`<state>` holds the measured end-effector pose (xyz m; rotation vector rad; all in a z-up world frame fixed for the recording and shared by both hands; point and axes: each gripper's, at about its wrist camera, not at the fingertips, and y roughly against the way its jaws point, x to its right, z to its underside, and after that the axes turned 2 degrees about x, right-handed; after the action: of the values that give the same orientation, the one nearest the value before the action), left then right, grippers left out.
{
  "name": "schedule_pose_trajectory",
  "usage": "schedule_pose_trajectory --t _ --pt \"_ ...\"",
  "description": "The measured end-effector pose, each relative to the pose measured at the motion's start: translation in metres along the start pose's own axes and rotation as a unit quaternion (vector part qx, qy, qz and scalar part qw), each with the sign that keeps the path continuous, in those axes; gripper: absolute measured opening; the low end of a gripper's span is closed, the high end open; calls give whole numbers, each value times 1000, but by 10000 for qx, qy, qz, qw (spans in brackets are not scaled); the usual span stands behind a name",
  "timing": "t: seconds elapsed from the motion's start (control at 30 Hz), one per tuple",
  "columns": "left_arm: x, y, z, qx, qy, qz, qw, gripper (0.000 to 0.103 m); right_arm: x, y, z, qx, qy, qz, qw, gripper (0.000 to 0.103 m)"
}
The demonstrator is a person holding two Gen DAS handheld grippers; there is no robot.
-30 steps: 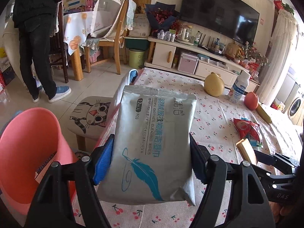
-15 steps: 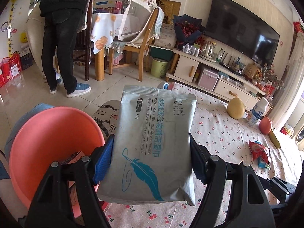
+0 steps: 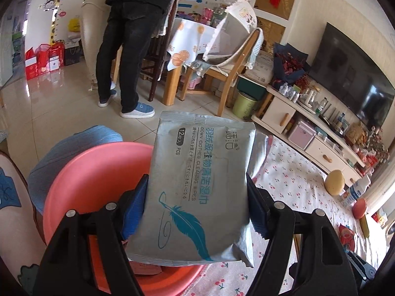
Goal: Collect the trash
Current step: 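Carry the wipes packet and yellow pad over the pink bucket, then open both grippers to drop the wipes and pad into the bucket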
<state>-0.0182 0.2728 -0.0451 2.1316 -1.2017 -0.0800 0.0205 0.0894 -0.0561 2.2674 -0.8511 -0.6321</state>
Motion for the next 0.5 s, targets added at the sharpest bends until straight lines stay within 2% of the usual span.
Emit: schedule_pose_trajectory --t 0.13,0.27,0.37,0.5 --pt "-36 1 -10 88 591 -288 9978 73 -26 -15 -13 -8 195 -150 9997 64" --pt "-70 -1 -14 44 1148 -533 9919 73 -50 -35 -23 -82 370 -292 9989 64" --pt "-89 -3 -15 -36 1415 -621 9880 73 -66 -49 -26 -135 454 -404 9981 64" --pt "-98 -8 -17 -129 1509 -700 9860 73 -83 -63 -27 -171 596 -537 9966 64"
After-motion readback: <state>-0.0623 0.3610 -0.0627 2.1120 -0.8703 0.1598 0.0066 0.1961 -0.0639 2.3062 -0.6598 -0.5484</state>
